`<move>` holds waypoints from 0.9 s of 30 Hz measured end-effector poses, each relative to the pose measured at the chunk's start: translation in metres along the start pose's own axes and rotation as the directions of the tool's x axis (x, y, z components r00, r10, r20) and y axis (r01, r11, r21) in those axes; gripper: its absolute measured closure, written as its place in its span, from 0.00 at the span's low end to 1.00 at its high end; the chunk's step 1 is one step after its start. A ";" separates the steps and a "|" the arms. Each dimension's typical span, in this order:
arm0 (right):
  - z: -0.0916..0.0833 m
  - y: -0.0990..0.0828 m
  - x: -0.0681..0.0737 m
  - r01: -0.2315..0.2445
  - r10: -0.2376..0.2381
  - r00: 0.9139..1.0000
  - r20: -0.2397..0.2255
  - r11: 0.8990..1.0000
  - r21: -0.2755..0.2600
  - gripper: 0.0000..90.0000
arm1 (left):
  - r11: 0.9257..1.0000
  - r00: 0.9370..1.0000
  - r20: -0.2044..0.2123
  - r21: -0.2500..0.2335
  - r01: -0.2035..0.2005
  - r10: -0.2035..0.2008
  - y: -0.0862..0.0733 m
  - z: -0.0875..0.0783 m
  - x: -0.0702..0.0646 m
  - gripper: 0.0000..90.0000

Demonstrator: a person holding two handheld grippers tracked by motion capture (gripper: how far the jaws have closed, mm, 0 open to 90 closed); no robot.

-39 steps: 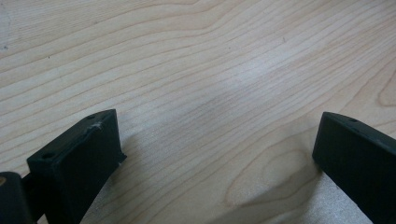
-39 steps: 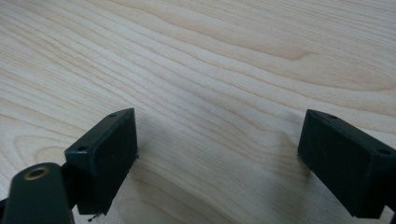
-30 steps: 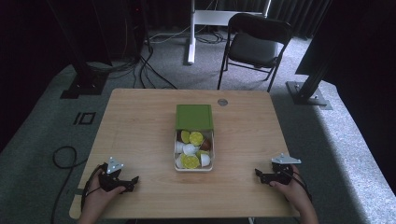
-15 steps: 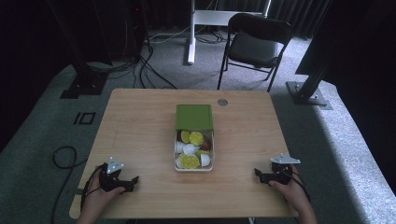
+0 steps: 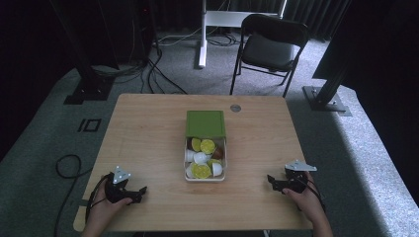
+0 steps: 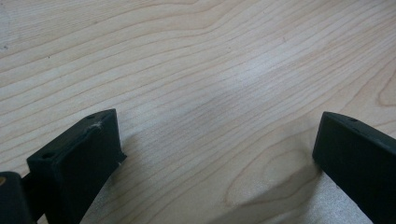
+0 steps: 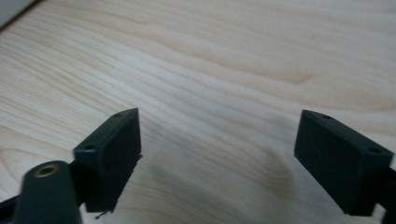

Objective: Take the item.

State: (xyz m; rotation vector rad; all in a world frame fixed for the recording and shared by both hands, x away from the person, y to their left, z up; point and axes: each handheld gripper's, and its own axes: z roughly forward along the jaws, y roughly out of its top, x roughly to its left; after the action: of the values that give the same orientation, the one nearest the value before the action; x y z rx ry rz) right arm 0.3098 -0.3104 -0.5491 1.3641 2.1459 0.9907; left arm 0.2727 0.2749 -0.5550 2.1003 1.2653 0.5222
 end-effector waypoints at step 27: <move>-0.016 0.062 0.035 0.076 -0.087 0.991 -0.100 0.991 -0.112 0.19 | 1.000 1.000 0.000 0.000 0.000 0.000 0.000 0.000 0.000 0.02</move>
State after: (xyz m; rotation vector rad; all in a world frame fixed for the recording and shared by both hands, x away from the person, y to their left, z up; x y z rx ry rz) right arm 0.3212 -0.2678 -0.4907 1.1882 2.1701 1.1517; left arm 0.2727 0.2749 -0.5550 2.0997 1.2654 0.5219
